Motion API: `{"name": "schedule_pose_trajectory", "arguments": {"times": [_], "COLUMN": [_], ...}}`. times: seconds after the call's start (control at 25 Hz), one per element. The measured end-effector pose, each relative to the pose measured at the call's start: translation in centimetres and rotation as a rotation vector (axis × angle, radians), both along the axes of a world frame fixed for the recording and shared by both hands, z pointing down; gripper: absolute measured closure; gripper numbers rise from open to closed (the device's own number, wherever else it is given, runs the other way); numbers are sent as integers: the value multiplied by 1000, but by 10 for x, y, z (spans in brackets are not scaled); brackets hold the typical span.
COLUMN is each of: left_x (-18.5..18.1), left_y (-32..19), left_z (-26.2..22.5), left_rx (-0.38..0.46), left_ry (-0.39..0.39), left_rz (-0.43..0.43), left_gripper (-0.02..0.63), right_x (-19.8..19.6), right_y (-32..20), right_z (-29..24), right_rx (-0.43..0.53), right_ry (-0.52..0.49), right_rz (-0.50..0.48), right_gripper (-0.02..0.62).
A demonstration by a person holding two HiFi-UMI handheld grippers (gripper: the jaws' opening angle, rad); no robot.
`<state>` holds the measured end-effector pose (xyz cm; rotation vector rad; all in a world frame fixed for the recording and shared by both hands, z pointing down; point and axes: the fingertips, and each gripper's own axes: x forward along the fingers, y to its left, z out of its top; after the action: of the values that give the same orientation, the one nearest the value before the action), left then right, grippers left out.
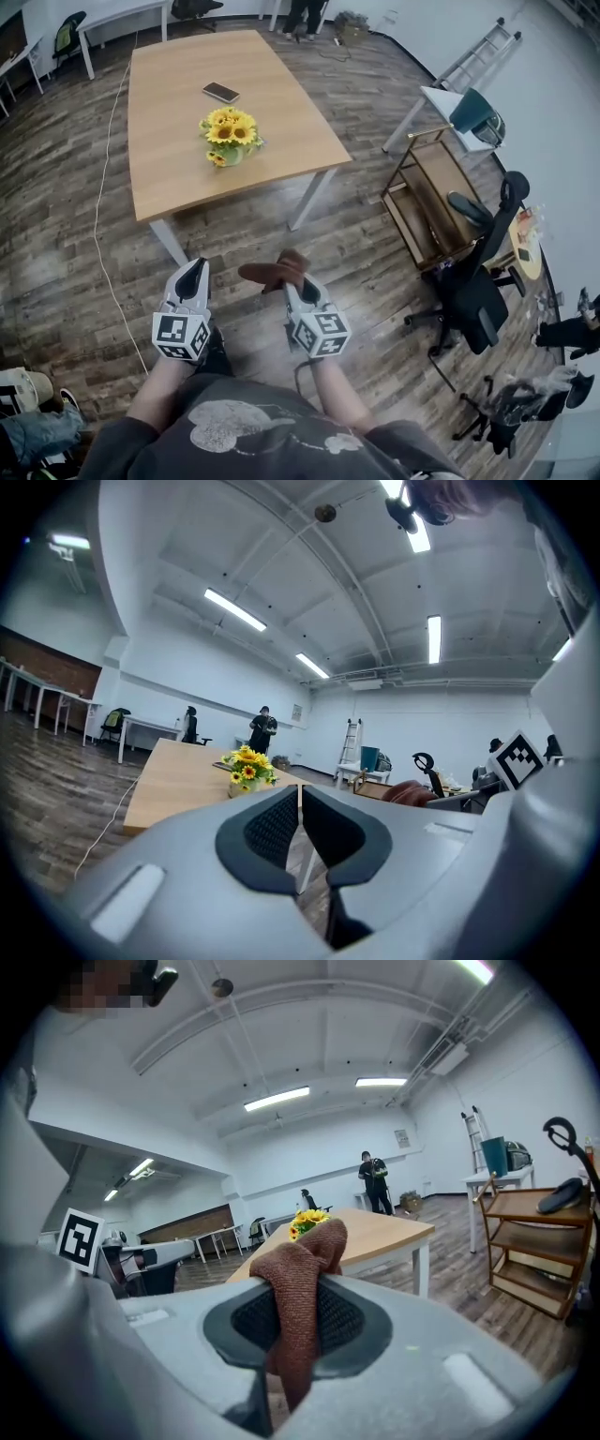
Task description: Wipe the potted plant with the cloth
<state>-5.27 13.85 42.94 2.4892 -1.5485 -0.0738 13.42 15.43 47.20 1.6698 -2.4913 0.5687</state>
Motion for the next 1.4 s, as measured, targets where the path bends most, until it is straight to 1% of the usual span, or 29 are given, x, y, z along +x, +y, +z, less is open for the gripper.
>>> {"name": "schedule_pose_trajectory", "arguments": {"times": [0.08, 0.2, 0.48, 0.6, 0.72, 0.92, 1.12, 1.28, 1.4], "left_x": [-2, -10, -47, -57, -63, -63, -54, -45, -32], "left_y": [-19, -42, -93, -108, -118, -135, -158, -184, -202], "left_z": [-2, -1, 9, 15, 19, 26, 32, 40, 43], "left_rx": [1, -2, -25, -32, -42, -59, -63, -79, -90], "left_ry": [6, 13, 18, 11, 16, 26, 17, -9, -29], "left_rz": [30, 60, 77, 91, 94, 92, 75, 43, 38], "left_gripper": [585, 586, 586, 586, 584, 578, 574, 571, 565], "right_x": [-5, -13, -32, -34, -32, -13, 10, 18, 22], "right_y": [-18, -42, -94, -109, -117, -139, -189, -239, -274], "right_z": [-3, -4, 1, 2, 1, 1, -2, -2, -2], "right_rx": [-1, -3, -12, -17, -24, -28, -2, 11, 11], "right_ry": [-1, 4, 29, 28, 37, 54, 56, 33, 21], "right_rz": [21, 46, 101, 136, 149, 186, 185, 156, 118], "right_gripper": [546, 546, 546, 546, 546, 546, 546, 546, 546]}}
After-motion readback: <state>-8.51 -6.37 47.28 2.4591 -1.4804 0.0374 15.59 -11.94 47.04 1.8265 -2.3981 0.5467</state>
